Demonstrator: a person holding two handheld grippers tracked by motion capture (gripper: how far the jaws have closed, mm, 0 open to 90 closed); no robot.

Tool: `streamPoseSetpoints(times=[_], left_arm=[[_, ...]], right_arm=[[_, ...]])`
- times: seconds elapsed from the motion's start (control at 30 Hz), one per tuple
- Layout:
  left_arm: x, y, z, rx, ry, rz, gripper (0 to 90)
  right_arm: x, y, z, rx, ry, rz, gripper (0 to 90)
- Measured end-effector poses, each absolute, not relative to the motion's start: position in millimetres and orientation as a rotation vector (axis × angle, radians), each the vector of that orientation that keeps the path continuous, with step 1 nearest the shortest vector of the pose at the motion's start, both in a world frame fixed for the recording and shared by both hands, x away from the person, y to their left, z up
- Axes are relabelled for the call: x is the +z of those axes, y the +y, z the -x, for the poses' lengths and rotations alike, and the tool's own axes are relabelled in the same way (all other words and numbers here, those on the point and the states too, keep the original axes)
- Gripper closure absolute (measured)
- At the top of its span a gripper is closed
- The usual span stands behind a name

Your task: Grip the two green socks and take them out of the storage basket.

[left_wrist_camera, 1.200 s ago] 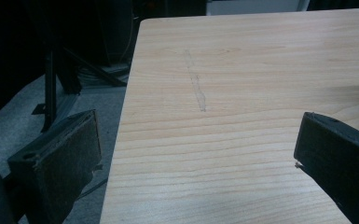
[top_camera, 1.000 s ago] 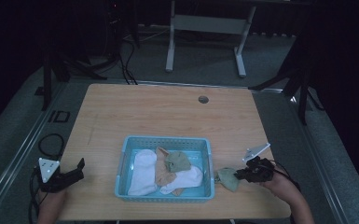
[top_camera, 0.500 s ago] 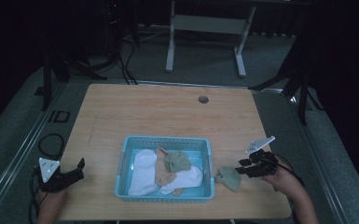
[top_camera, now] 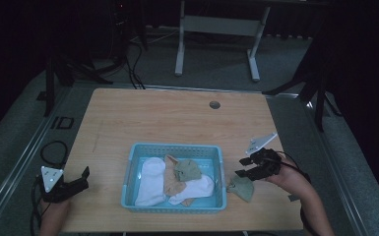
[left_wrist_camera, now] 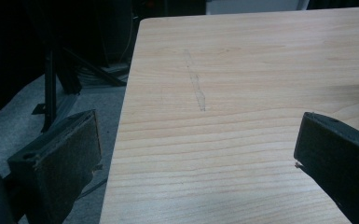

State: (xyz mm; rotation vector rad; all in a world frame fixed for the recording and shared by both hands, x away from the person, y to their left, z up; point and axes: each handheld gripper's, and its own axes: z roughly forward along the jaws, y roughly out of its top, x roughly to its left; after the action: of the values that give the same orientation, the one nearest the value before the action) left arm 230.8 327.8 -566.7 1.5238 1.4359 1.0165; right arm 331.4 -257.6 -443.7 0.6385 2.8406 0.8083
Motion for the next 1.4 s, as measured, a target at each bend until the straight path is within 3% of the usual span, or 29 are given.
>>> streamPoseSetpoints(times=[0.47,1.4], left_arm=[[-567,328,-231,1.012,1.438,-1.524,0.4],[-567,328,-231,1.014,1.427,-1.528,0.3]], right_arm=[[-436,-215,-336,0.802,2.861,-0.47,49.5],[-469,-113,-346,0.727,2.984,-0.222,47.7]])
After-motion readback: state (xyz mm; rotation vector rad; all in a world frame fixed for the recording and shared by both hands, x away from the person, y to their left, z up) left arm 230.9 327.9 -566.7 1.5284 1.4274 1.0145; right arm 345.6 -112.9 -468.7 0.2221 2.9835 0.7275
